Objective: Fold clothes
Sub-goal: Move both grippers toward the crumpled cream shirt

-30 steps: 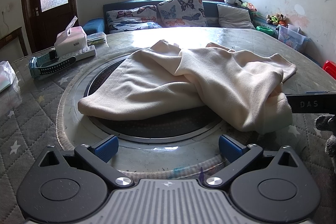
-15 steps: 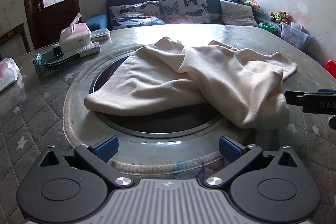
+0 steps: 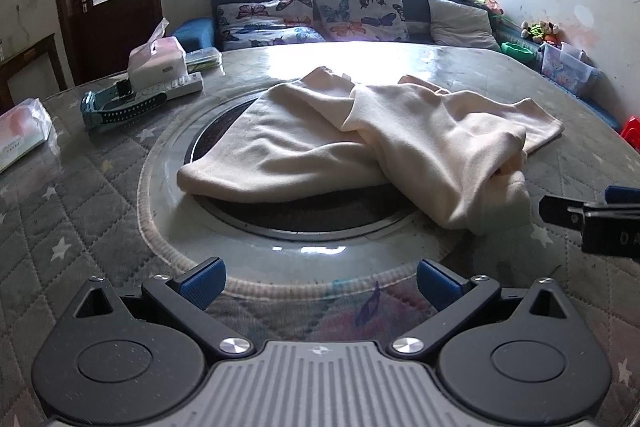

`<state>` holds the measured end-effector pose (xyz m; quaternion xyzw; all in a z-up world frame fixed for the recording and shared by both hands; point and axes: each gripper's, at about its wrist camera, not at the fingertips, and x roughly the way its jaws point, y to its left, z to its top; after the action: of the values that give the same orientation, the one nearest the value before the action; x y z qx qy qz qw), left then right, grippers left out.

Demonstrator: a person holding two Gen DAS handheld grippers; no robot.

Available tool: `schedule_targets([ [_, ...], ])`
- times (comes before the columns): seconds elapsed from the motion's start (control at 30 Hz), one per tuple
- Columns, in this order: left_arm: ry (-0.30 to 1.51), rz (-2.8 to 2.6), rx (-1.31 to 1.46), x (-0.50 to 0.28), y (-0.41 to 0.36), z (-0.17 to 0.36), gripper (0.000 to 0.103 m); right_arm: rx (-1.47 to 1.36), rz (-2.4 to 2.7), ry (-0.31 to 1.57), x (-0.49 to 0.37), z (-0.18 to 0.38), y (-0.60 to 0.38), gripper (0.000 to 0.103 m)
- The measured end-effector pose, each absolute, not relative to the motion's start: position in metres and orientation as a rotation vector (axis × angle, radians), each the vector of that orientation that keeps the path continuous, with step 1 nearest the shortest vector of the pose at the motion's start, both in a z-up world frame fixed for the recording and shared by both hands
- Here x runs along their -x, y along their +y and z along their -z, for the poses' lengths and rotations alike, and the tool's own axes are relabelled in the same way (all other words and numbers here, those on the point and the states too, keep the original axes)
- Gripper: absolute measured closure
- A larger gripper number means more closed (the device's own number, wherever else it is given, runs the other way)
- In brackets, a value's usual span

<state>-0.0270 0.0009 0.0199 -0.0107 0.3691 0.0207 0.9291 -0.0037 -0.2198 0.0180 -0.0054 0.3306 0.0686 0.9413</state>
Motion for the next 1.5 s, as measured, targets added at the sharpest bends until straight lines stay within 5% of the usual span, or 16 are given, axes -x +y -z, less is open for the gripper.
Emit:
schedule_targets([
  [1.5, 0.746, -0.087, 0.001, 0.061, -0.021, -0.040, 0.000, 0.073, -0.196, 0.661, 0.053, -0.031, -0.206, 0.000],
])
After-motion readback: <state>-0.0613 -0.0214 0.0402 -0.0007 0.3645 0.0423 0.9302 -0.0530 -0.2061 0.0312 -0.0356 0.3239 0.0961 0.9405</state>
